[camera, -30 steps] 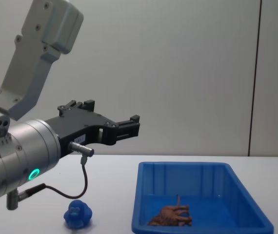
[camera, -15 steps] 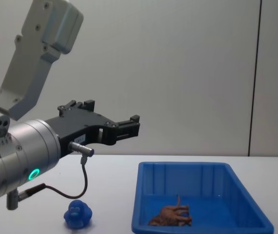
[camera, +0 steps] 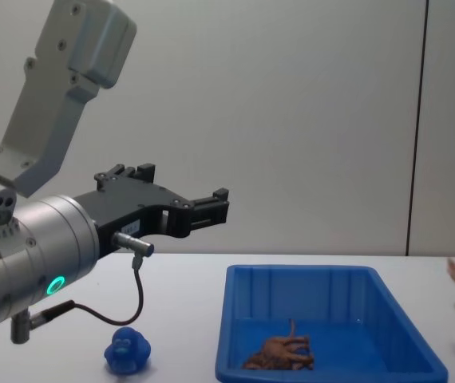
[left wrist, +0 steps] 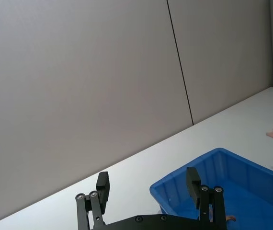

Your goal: Pick up the two dolls from the table and place them into the box.

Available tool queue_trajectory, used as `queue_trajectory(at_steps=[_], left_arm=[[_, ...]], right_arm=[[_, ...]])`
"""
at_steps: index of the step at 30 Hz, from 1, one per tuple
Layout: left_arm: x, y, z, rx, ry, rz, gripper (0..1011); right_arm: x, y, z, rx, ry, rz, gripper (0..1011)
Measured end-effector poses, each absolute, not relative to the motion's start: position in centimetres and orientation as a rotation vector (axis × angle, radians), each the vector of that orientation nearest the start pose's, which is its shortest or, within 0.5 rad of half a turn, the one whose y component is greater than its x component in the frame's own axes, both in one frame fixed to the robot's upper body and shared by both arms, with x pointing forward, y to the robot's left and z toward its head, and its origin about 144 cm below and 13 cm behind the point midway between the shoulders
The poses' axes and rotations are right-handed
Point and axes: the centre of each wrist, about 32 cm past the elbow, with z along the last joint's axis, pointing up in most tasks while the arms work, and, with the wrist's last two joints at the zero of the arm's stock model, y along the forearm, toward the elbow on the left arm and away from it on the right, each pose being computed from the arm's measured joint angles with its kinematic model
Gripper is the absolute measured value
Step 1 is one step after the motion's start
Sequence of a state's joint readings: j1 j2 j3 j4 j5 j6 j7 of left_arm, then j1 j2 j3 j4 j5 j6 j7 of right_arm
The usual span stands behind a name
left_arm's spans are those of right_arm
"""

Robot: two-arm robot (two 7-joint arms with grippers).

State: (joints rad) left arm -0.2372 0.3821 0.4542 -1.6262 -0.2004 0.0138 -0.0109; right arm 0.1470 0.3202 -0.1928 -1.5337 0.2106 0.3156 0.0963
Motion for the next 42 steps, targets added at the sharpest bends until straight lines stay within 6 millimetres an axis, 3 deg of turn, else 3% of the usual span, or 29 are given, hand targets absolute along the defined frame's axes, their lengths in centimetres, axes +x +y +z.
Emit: queue_trajectory(at_steps=[11,23,27,31,42], left_arm=[[49.2,19.8,120.4,0.061,-0.268,1.124,1001],[49.2,19.8,120.4,0.061,-0.268,1.124,1001],[49.2,19.8,120.4,0.061,-0.268,1.124,1001],[49.2,19.8,120.4,0.061,-0.268,1.124,1001],[49.2,19.8,120.4,0.061,-0.268,1.124,1001]], right_arm=[[50.5,-24.7,120.2,-0.209,-0.024,-1.226,364],[51.9,-21.6,121.7,-0.183,-0.044,-1.079,364],[52.6,-20.7,121.5,-0.194,-0.027,-1.044,429],[53.1,-20.1,121.4,-0.204,-0.012,-1.026,589],[53.7,-20.2,120.9,-0.205,0.008,-1.041,910]])
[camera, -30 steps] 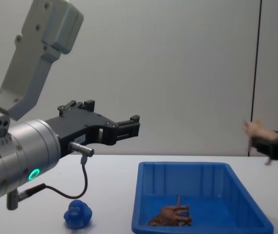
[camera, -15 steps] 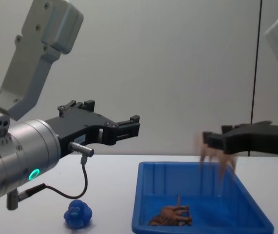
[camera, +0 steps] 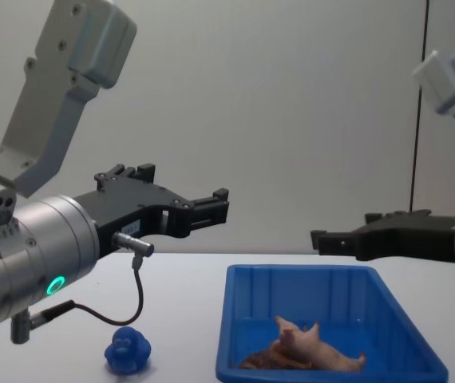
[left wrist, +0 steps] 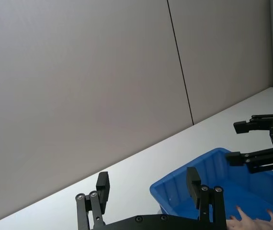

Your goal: Pick up the two dolls from the table and place them into the box.

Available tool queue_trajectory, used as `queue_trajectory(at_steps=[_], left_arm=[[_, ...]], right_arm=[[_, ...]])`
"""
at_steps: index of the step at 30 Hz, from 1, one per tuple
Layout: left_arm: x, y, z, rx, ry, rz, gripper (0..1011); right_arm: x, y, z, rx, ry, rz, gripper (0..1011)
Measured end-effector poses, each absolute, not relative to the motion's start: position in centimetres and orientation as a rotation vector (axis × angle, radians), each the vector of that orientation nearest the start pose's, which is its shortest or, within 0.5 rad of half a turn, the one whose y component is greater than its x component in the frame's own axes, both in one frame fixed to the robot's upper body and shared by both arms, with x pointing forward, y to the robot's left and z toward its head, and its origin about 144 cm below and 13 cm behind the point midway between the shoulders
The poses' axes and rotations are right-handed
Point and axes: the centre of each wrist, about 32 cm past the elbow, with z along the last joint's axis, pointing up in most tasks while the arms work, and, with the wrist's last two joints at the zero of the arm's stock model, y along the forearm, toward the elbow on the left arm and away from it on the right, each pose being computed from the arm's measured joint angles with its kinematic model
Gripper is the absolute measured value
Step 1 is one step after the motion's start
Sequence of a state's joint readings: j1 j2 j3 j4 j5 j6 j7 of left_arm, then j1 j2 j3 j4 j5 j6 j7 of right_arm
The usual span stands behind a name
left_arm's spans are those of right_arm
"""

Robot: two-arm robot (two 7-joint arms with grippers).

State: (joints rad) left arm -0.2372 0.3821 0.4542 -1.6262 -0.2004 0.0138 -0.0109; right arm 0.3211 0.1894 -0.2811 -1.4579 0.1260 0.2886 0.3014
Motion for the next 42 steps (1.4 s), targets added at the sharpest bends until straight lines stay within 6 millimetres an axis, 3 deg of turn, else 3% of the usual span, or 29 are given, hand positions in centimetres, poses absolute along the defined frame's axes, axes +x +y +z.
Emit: queue_trajectory(at_steps=[4,22,42], left_arm=[[49.2,19.8,120.4,0.061,-0.268,1.124,1001],[49.2,19.9,120.4,0.067,-0.270,1.123,1001],[48.8,22.2,119.4,0.183,-0.226,1.155,1001]], right_arm=[[53.5,-20.9,120.6,-0.191,0.013,-1.061,998],[51.3,-25.8,119.6,-0.139,0.017,-1.159,1000],[50.5,-27.2,119.4,-0.125,0.016,-1.189,1000]])
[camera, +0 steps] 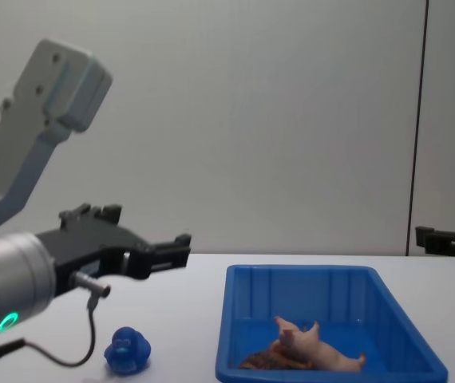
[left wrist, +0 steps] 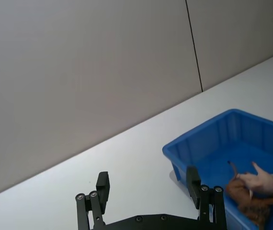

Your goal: Pick up the two dolls from the table and place them into the box.

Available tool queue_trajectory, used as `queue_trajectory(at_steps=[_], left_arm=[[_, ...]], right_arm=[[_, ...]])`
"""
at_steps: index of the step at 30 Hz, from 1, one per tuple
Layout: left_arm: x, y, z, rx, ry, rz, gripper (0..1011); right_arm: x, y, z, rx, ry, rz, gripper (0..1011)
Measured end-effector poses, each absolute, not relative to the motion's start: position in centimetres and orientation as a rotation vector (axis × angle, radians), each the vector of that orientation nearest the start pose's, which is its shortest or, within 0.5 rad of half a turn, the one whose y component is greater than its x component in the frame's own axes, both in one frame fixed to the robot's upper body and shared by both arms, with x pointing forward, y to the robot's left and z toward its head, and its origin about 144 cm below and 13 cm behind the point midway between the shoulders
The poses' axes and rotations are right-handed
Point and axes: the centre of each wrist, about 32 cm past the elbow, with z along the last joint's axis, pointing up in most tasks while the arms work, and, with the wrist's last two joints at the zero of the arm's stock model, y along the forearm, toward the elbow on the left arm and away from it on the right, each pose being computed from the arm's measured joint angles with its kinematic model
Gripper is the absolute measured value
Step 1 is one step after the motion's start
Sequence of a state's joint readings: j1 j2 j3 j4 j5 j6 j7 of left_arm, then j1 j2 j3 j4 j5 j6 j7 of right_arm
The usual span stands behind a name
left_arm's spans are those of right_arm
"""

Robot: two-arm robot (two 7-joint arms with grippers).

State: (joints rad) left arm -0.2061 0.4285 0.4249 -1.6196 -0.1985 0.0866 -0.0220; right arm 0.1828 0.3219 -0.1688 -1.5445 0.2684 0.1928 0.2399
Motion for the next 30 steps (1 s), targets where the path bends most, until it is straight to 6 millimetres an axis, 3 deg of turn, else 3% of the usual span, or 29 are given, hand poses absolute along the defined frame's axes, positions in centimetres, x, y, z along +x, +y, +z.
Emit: queue_trajectory(at_steps=[30], left_arm=[[50.8,25.2,112.9,0.218,0.019,1.120,1001]], right_arm=[[50.4,-27.6,119.4,-0.122,0.014,-1.195,1000]])
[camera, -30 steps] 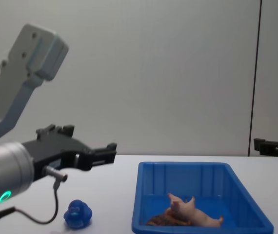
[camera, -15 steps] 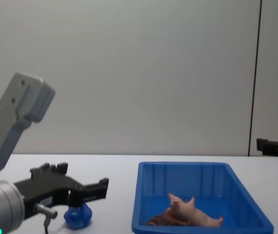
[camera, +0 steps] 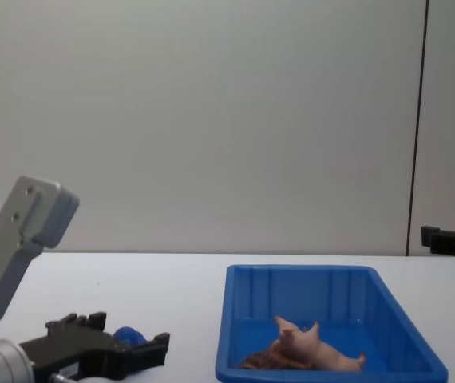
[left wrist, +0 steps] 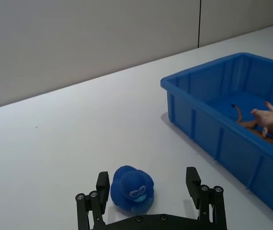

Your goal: Pick up the two dolls from the table and place them into the box.

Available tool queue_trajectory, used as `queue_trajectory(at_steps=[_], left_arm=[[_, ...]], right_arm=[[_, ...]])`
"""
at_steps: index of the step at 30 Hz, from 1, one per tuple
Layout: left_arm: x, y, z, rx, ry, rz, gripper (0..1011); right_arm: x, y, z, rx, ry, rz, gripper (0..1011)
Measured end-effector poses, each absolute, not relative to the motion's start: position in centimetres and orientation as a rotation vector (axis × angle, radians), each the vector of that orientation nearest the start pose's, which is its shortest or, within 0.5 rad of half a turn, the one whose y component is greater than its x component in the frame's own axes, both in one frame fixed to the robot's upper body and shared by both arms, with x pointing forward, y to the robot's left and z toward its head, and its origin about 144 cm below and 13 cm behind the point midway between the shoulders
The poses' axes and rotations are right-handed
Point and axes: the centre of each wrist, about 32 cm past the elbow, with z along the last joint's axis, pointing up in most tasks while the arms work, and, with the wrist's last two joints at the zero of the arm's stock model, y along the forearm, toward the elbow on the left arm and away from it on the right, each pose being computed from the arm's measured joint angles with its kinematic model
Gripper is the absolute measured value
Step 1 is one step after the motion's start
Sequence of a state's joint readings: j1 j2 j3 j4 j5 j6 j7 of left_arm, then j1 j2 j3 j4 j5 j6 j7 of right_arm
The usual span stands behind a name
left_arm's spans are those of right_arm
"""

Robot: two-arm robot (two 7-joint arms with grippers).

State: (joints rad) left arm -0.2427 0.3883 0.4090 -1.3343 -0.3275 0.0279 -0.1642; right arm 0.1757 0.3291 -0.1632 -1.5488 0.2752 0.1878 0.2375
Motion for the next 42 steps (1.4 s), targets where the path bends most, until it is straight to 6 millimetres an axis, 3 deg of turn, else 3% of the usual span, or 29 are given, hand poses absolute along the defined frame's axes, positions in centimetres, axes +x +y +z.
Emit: queue_trajectory(at_steps=[14,21,31,42], left_arm=[[52.6,26.7,111.7,0.243,0.051,1.106,1002],[53.3,27.0,111.8,0.258,0.044,1.096,864],[54.0,27.2,111.8,0.282,0.036,1.084,564],[54.3,27.0,112.2,0.297,0.026,1.076,476]], right_arm=[[50.3,-27.6,119.4,-0.122,0.015,-1.195,1000],[50.3,-27.6,119.4,-0.122,0.015,-1.195,1000],[50.3,-27.6,119.4,-0.122,0.015,-1.195,1000],[50.3,-27.6,119.4,-0.122,0.015,-1.195,1000]])
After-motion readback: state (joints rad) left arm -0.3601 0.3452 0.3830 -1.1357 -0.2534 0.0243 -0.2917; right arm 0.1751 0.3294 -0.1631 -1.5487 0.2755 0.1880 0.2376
